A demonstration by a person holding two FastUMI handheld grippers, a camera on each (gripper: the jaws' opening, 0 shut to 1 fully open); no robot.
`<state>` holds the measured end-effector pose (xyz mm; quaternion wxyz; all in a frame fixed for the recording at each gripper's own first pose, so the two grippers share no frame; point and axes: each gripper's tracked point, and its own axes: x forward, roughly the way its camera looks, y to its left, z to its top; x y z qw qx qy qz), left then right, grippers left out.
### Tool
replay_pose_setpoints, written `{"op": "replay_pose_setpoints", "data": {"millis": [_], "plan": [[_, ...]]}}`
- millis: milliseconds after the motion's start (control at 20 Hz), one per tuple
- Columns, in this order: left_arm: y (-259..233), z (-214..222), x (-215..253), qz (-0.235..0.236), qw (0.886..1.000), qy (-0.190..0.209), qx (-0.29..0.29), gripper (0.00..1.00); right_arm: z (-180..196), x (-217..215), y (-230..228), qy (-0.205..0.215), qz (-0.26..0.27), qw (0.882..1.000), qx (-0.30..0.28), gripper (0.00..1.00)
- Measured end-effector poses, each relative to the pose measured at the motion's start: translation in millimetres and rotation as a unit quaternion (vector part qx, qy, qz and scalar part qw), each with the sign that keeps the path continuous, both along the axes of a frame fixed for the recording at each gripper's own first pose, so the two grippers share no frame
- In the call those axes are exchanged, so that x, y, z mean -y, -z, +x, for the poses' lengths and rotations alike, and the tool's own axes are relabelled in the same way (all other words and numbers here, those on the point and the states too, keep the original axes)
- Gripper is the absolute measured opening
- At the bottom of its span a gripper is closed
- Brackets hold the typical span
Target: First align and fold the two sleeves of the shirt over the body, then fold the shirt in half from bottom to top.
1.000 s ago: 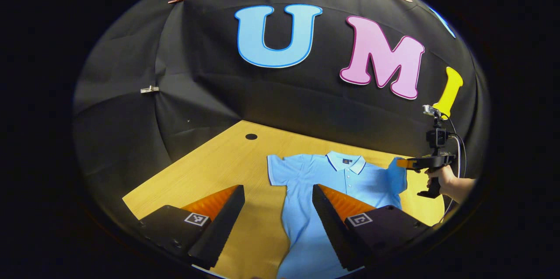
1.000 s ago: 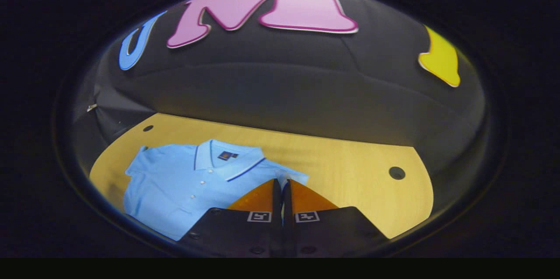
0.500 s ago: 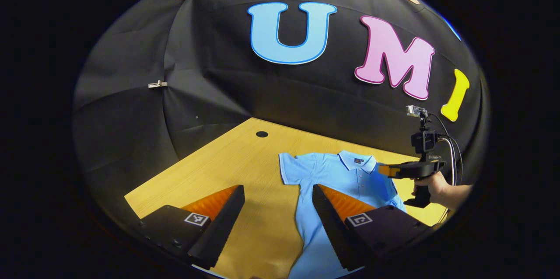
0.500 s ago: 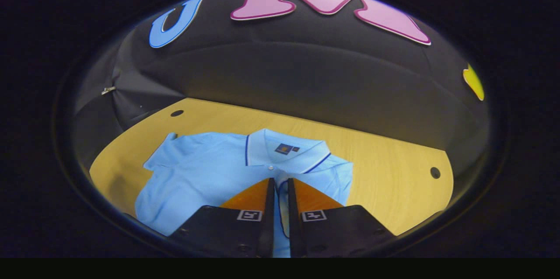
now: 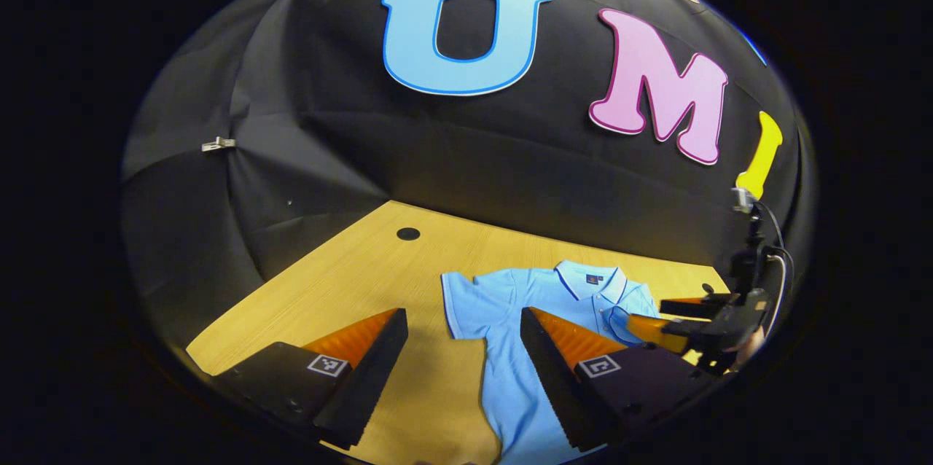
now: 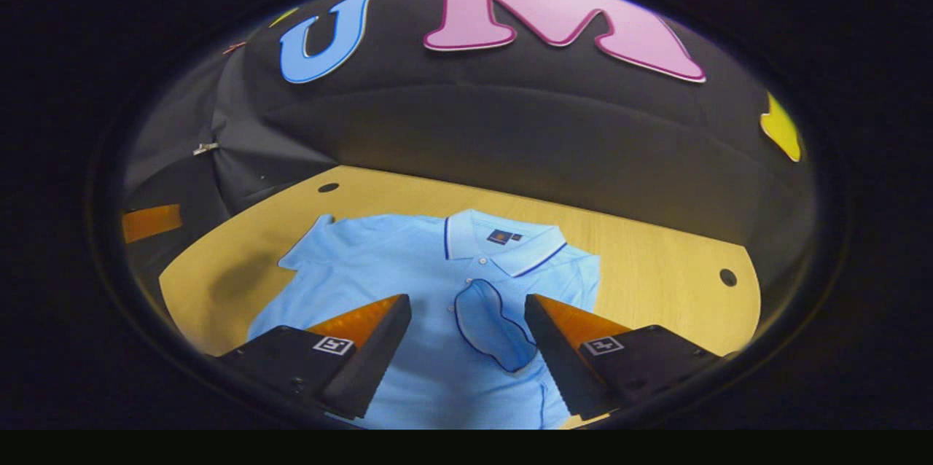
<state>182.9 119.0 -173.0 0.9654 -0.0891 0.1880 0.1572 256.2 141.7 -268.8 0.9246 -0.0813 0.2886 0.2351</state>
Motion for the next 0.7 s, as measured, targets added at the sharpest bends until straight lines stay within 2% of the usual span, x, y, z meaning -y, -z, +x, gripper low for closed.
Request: {"op": "replay_pose_setpoints", "data": {"millis": [200,300,400,500,600,700], "plan": [[24,49,-16,0.003,1.000,0.016,-0.018,0.99,-23,40,-21,0.056,0.035,0.998,0.002,0.98],[40,74,-22,-0.004,0.999,0.021,-0.023,0.99,-30,66,-20,0.074,0.030,0.997,0.007,0.98],[61,101,-31,-0.006,0.999,0.026,-0.034,0.99,-35,93,-22,0.079,0.006,0.997,0.019,0.95],[81,124,-38,-0.003,0.998,0.027,-0.055,0.99,-44,118,-24,0.084,-0.018,0.996,0.025,0.98],[96,143,-48,0.000,0.998,0.019,-0.066,0.99,-59,128,-23,0.090,-0.007,0.996,0.006,0.98],[109,159,-52,-0.017,0.998,0.012,-0.067,0.99,-70,140,-19,0.087,-0.012,0.996,-0.004,0.98]]}}
